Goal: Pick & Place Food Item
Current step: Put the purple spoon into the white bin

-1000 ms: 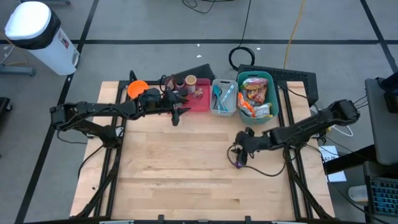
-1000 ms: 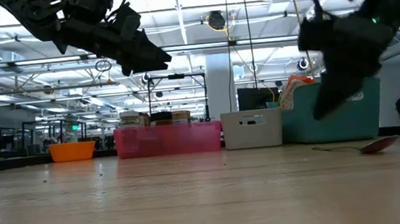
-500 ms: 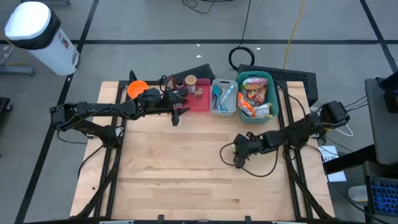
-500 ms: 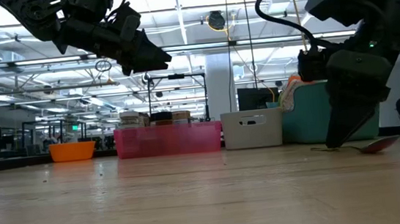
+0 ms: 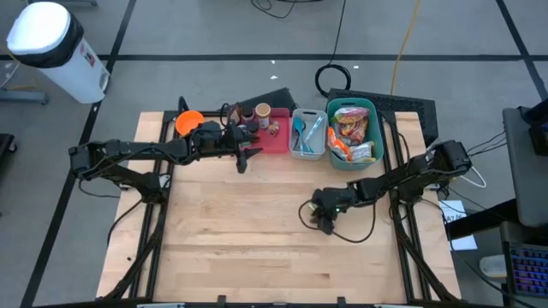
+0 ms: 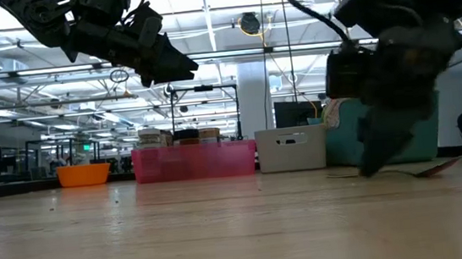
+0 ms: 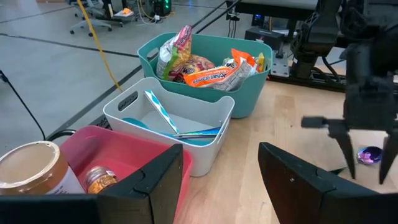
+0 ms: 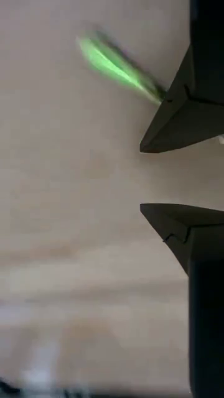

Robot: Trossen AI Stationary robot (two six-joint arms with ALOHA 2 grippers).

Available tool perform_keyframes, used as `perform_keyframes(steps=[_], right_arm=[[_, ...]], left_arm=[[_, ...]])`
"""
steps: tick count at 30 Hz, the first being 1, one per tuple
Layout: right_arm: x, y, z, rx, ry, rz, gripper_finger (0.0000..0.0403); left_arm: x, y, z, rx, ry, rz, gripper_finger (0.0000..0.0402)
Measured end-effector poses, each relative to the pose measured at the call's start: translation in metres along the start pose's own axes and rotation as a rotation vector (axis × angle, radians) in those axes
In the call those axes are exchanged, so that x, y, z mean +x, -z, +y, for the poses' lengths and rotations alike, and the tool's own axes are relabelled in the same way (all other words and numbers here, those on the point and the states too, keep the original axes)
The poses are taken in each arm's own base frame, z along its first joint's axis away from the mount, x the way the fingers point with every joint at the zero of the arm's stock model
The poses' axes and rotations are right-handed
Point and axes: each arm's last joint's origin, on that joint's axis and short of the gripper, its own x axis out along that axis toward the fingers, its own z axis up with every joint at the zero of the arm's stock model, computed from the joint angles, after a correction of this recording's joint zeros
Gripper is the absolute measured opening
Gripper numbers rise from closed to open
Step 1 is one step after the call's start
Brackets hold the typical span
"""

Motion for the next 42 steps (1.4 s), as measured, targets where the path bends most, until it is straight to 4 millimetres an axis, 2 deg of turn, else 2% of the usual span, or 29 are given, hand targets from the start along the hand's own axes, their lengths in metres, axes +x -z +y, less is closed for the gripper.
perform_keyframes(steps=[5, 7, 10, 16, 20, 24, 31, 36, 42], right_arm=[[0.000, 0.008, 0.010, 0.034, -0.214, 0.169, 0.0129], [-0.006, 0.010, 0.016, 0.043, -0.251, 0.192, 0.0124], [-0.019, 0.007, 0.028, 0.020, -0.282, 0.143, 0.0115], [-0.052, 0.009, 0.041, 0.017, -0.227, 0.066, 0.0092], [-0.067, 0.022, 0.036, 0.100, -0.130, 0.168, 0.0081], [-0.070, 0.030, 0.032, 0.190, -0.036, 0.206, 0.0084], [-0.070, 0.027, 0.016, 0.464, 0.069, 0.250, 0.0150], [-0.062, 0.041, -0.004, 0.615, 0.035, 0.296, 0.0190], [-0.052, 0.064, -0.022, 0.741, -0.114, 0.220, 0.0200]], left_arm=[[0.000, 0.000, 0.000, -0.004, 0.000, 0.000, 0.0214], [0.000, 0.000, 0.000, -0.004, 0.001, 0.000, 0.0214], [0.000, 0.000, 0.000, 0.001, 0.000, -0.002, 0.0214], [0.000, 0.000, 0.000, 0.003, 0.000, -0.002, 0.0214], [0.000, 0.000, 0.000, 0.003, 0.000, -0.002, 0.0214], [0.000, 0.000, 0.000, 0.001, 0.000, -0.002, 0.0214], [0.000, 0.000, 0.000, -0.006, 0.000, -0.002, 0.0214], [0.000, 0.000, 0.000, -0.006, 0.001, -0.001, 0.0214], [0.000, 0.000, 0.000, -0.003, 0.001, -0.001, 0.0214]])
